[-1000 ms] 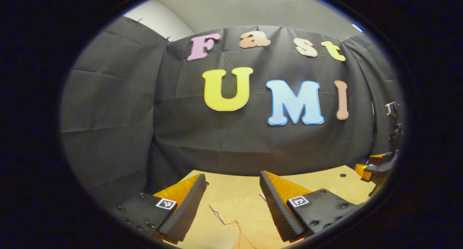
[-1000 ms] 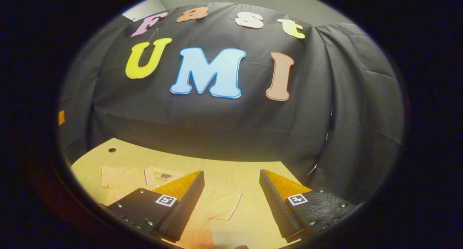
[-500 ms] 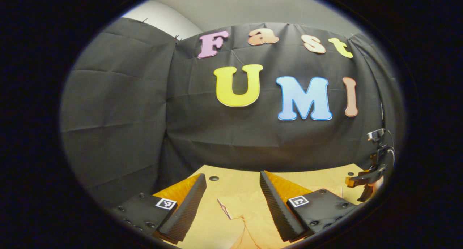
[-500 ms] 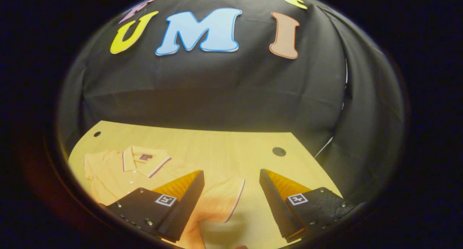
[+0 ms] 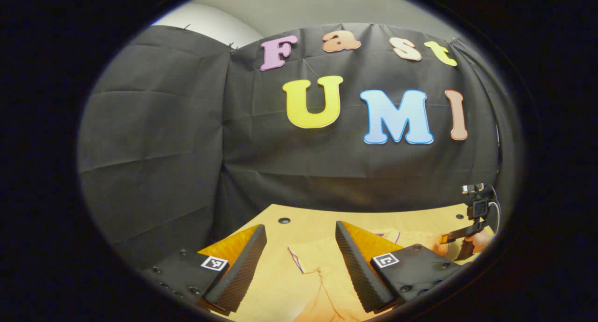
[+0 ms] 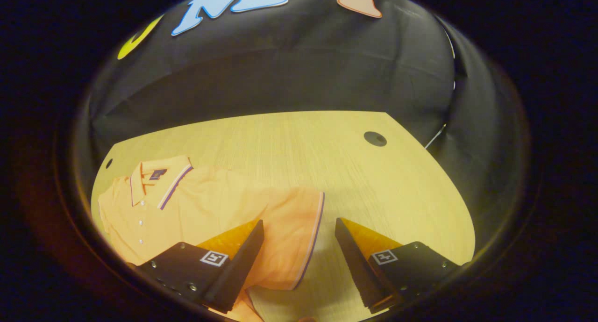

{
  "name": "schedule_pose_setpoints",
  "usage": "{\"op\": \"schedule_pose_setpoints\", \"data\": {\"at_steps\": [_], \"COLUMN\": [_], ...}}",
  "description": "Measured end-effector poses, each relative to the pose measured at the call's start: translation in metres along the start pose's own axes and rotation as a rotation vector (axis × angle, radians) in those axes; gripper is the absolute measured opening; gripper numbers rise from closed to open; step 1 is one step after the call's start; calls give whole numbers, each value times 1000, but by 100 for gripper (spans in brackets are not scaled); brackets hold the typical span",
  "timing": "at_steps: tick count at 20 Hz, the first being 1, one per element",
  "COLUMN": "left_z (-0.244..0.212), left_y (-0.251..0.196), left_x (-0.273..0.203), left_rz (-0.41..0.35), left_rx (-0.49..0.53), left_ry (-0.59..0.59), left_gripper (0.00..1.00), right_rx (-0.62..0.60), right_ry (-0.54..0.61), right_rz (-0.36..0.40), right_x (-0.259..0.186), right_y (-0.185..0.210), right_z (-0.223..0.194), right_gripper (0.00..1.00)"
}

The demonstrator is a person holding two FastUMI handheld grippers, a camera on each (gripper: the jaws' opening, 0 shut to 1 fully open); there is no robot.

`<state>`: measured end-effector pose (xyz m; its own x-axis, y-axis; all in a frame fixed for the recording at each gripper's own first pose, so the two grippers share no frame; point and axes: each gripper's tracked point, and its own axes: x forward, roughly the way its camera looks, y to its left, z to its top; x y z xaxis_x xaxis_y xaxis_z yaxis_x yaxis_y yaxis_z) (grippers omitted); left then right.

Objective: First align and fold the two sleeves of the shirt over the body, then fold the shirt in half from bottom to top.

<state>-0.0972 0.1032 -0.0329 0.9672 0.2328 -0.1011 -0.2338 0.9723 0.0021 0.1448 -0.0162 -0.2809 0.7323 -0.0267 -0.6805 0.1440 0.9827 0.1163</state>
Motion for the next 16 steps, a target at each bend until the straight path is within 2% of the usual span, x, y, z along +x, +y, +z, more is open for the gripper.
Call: {"op": "schedule_pose_setpoints", "data": {"at_steps": [3, 7, 11, 12, 14, 15, 16], "left_z": [-3, -5, -7, -9, -11, -12, -15], "left_y": [2, 4, 5, 5, 6, 7, 7], "left_x": [0, 3, 8, 11, 13, 14, 15], "left_rz": [2, -5, -12, -14, -16, -18, -20], "left_rx": [-1, -6, -7, -9, -8, -7, -6], "left_ry": [5, 10, 13, 14, 15, 18, 20], "left_gripper": [98, 98, 98, 98, 96, 96, 98], "right_rx": [13, 10, 4, 3, 5, 1, 5], "right_ry": [40, 41, 49, 55, 58, 64, 62], "right_rz": [7, 35, 56, 71, 74, 81, 76], "right_x": [7, 8, 8, 10, 9, 8, 10], "right_y": [2, 8, 13, 15, 15, 17, 18], "right_z": [-11, -11, -10, -11, -9, -10, -9], "right_gripper": [95, 93, 55, 50, 25, 25, 13]}}
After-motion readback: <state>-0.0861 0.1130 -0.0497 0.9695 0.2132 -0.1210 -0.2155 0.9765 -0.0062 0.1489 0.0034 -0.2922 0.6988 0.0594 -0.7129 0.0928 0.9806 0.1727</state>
